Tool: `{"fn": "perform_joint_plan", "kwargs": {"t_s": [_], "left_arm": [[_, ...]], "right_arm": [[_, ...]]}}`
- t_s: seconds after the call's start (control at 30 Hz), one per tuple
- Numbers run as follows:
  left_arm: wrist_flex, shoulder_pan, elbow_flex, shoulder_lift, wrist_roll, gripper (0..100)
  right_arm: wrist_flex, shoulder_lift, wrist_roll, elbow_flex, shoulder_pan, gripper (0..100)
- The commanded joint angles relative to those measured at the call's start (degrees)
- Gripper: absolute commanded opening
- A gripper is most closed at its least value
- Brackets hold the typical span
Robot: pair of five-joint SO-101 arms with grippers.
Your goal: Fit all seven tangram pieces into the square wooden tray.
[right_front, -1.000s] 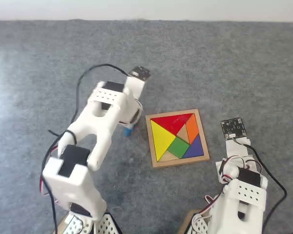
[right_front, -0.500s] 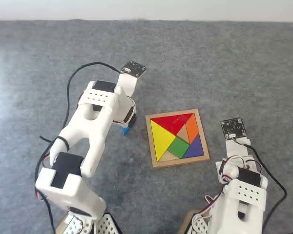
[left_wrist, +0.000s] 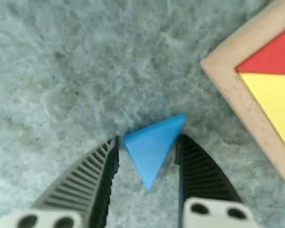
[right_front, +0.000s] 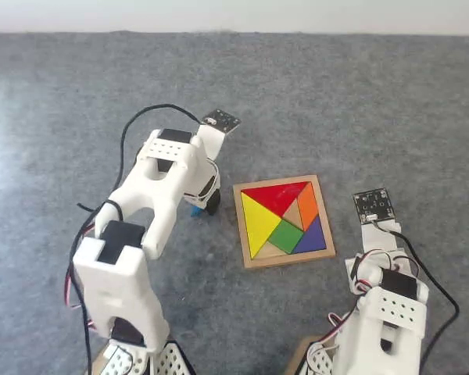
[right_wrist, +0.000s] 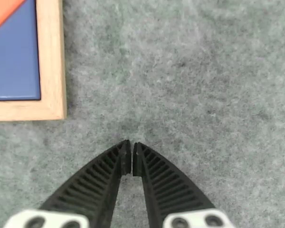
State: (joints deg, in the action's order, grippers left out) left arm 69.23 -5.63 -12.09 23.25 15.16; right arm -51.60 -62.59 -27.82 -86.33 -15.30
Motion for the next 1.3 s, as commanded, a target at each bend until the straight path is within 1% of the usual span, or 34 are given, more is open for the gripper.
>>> {"fn": "perform_joint_plan", "kwargs": {"t_s": [0.0,0.23,0.33,0.57,0.77,0.9,1.1,1.2,1.27], "left_arm": [[-0.2,0.4,2.3,0.7,0.1,17],[0.1,0.1,2.2,0.8,0.2,12],[1.6,-0.1,2.3,0.6,0.1,10],[1.8,-0.1,2.8,0.5,0.0,10],[4.7,0.4,5.1,-0.4,-0.1,7],[5.7,0.2,3.2,-5.9,-1.3,7],[4.4,-2.3,-6.2,-18.9,-1.2,7],[4.4,-6.7,-10.9,-25.6,-1.1,7],[4.3,-10.9,-14.1,-29.1,-1.1,7]], "right_arm": [[-0.7,-1.4,0.5,0.3,-0.4,3.1],[-0.7,-1.4,0.5,0.3,-0.4,3.1],[-0.7,-1.4,0.4,0.3,-0.4,3.1],[-0.7,-1.4,0.4,0.3,-0.4,3.1],[-0.6,-1.4,0.4,0.3,-0.4,3.1],[-0.6,-1.4,0.4,0.3,-0.4,3.1],[-0.5,-1.4,0.5,0.3,-0.4,3.1],[-0.5,-1.4,0.6,0.3,-0.4,3.1],[-0.5,-1.4,0.6,0.3,-0.4,3.1]]}}
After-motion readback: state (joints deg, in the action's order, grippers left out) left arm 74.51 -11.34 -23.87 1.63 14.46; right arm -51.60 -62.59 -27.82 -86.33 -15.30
